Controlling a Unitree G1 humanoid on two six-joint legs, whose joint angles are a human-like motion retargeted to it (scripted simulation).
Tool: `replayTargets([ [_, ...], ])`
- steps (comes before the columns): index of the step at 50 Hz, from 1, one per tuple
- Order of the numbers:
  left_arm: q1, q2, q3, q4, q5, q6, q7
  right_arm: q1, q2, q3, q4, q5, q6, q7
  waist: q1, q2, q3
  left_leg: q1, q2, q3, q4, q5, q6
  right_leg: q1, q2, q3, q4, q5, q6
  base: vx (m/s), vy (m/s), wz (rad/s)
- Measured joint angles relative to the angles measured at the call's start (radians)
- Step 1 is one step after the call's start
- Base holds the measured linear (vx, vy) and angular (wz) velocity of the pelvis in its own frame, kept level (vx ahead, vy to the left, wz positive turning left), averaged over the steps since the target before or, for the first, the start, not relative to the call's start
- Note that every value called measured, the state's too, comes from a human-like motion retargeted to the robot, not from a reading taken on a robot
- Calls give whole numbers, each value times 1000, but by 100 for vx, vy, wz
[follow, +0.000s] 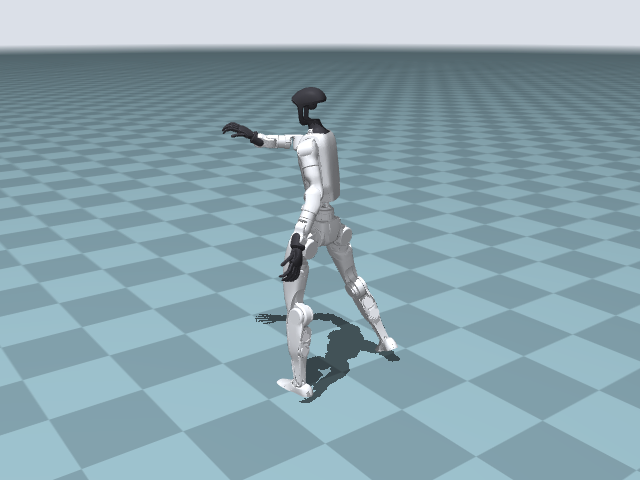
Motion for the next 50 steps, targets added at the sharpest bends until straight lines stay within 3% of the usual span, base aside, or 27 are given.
replayTargets([
  [7, -126, -68, 30, 212, -118, -37, 143, 645, 33, -305, 35, 147, -16, -58, -17, -41, 40, 1, 50, 149, 16, -2, -2, -2, 9, -217, -80, -164, 0, -10, -24, -117],
  [12, -198, -57, 30, 205, -171, -62, 271, 1028, 108, -554, 32, 287, -23, -120, -119, -33, 49, 13, 108, 262, 27, 20, 2, -50, 67, -187, -124, -251, 13, -6, -36, -125],
  [15, -236, -44, 37, 106, -171, -86, 327, 1172, 135, -677, 47, 295, -5, -138, -225, -2, 59, 32, 152, 333, 33, 49, 5, -87, 117, -113, -130, -286, 2, -2, -39, -124],
  [21, -250, 41, 22, -326, -113, -119, 307, 1306, 145, -936, 129, 328, 53, -153, -463, 67, 82, 73, 222, 473, 72, 141, 17, -155, 210, 37, -116, -305, -34, 2, -36, -130],
  [23, -259, 125, 6, -435, -3, -133, 329, 1342, 139, -1030, 160, 366, 46, -169, -529, 83, 83, 81, 232, 503, 95, 173, 22, -171, 232, 84, -121, -301, -35, 5, -29, -133],
  [26, -304, 297, -29, -519, 275, -84, 382, 1405, 137, -1177, 208, 441, 25, -179, -606, 97, 77, 82, 231, 520, 127, 221, 18, -198, 250, 151, -123, -292, -18, 7, -23, -125],
  [30, -416, 525, -161, -509, 670, 31, 455, 1481, 113, -1319, 299, 568, -7, -190, -709, 121, 72, 67, 220, 496, 156, 290, 6, -196, 271, 224, -200, -250, -15, 6, -15, -96],
  [33, -539, 648, -370, -423, 876, 87, 427, 1524, 76, -1394, 395, 656, -35, -188, -789, 129, 70, 54, 201, 465, 169, 335, -13, -214, 267, 265, -210, -240, 5, 5, -7, -69],
  [37, -707, 726, -682, -259, 1030, 94, 282, 1542, -4, -1468, 524, 756, -54, -148, -902, 139, 88, 39, 179, 437, 176, 385, -38, -231, 263, 314, -244, -214, 21, 2, -2, -61],
  [40, -785, 741, -841, -138, 1105, 79, 192, 1556, -67, -1522, 583, 789, -60, -117, -977, 132, 113, 41, 158, 434, 172, 406, -52, -255, 260, 357, -251, -199, 32, 0, 2, -77],
  [44, -785, 754, -879, -30, 1087, 75, 189, 1590, -167, -1594, 630, 768, -41, -119, -1055, 108, 163, 59, 127, 460, 159, 402, -57, -290, 261, 419, -259, -174, 40, -3, 6, -91],
  [50, -733, 818, -823, 44, 1003, 39, 204, 1613, -387, -1739, 811, 687, 31, -119, -1140, 77, 280, 89, 96, 558, 153, 318, -53, -339, 260, 475, -241, -152, 53, -10, 12, -57],
])
